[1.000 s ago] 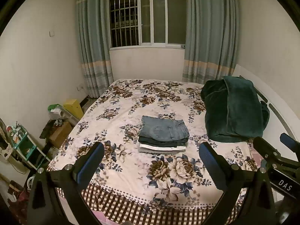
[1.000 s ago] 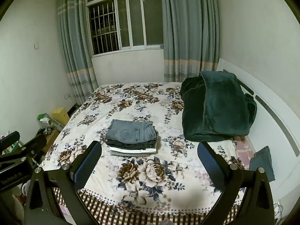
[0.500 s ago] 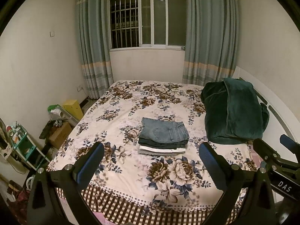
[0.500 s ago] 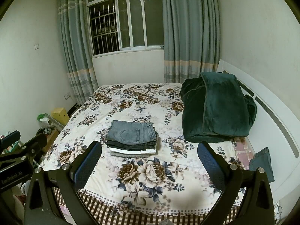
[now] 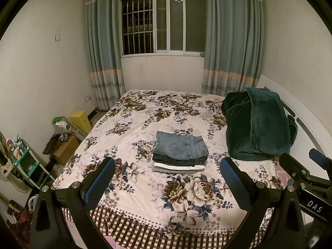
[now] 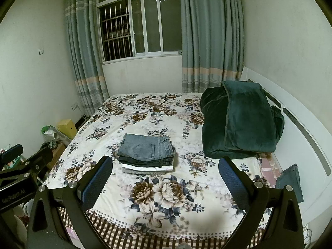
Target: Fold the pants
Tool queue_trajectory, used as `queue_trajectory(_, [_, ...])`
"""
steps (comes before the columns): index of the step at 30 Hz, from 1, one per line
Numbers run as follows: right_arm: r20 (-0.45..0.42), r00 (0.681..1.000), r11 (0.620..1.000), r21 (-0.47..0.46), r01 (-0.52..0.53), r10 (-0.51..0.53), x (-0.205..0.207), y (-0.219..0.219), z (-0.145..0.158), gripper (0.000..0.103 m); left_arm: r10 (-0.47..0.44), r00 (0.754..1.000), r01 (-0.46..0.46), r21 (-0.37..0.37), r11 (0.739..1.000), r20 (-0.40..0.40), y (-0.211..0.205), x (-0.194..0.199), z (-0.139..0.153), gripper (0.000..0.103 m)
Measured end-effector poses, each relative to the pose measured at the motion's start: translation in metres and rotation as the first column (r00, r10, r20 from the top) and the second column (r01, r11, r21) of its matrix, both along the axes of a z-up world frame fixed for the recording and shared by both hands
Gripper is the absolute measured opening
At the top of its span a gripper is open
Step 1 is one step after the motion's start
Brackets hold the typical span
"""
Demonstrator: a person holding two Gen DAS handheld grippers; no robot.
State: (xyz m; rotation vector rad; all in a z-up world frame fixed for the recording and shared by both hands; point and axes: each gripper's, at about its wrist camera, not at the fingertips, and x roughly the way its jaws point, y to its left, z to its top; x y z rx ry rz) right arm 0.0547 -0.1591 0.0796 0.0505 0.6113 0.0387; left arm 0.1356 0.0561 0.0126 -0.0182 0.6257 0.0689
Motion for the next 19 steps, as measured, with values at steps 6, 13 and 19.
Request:
queue_trajectory(6, [0.002, 1.0, 1.0, 0.001, -0.002, 0.002, 0.0039, -0.001, 0.0053, 0.103, -0.001, 1.0, 0.001, -0.001, 1.0, 0.0, 0.0004, -0.0005, -0.0001, 0.103])
queue_trajectory(13, [0.003, 1.0, 1.0, 0.002, -0.003, 0.003, 0.0045, -0.0002, 0.0049, 0.103, 0.0, 1.0, 0.0, -0.002, 1.0, -0.001, -0.0042, 0.0024, 0.0031, 0.103])
queue_trajectory(19, [0.003, 1.0, 1.0, 0.004, -0.004, 0.004, 0.0038, -0.0005, 0.0038, 0.103, 0.006, 1.0, -0.006, -0.006, 1.0, 0.011, -0.0051, 0.0036, 0.0061, 0.103])
